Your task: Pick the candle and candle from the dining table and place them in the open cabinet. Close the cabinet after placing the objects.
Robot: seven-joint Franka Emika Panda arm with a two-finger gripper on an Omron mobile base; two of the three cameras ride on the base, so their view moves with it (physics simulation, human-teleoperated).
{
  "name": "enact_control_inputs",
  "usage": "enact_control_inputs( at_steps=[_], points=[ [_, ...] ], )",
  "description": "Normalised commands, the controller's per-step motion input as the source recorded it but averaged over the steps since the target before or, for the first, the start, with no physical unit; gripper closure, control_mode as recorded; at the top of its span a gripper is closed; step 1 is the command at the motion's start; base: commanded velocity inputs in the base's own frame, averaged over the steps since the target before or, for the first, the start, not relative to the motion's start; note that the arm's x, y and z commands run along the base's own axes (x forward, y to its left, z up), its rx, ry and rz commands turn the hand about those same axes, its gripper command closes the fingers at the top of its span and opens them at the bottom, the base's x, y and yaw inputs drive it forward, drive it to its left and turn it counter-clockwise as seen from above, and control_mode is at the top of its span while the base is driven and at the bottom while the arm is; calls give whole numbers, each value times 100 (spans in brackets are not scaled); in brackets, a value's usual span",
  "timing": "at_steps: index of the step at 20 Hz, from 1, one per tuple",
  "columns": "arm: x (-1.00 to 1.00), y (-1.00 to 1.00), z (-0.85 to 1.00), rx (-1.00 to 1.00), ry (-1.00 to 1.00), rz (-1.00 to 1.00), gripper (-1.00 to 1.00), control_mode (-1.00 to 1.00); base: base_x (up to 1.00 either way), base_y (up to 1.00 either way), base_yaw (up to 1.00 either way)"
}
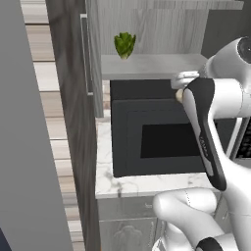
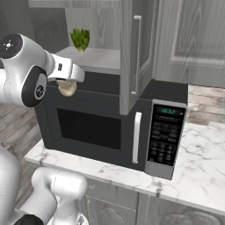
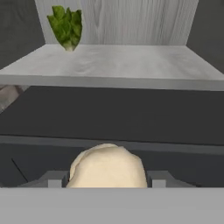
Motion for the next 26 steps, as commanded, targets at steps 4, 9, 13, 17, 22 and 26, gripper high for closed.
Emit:
enact_control_inputs(
  at_steps=[4, 9, 13, 17, 22, 26],
  points=[
    [6, 0, 31, 0, 0, 0, 100, -100, 0, 0, 0],
    [23, 0, 21, 0, 0, 0, 100, -100, 0, 0, 0],
    [40, 0, 13, 0, -2, 0, 100, -100, 0, 0, 0],
    [41, 0, 10, 0, -2, 0, 100, -100, 0, 0, 0],
    [50, -1, 9, 0, 0, 0, 100, -100, 0, 0, 0],
    [45, -7, 6, 0, 0, 0, 100, -100, 0, 0, 0]
  ],
)
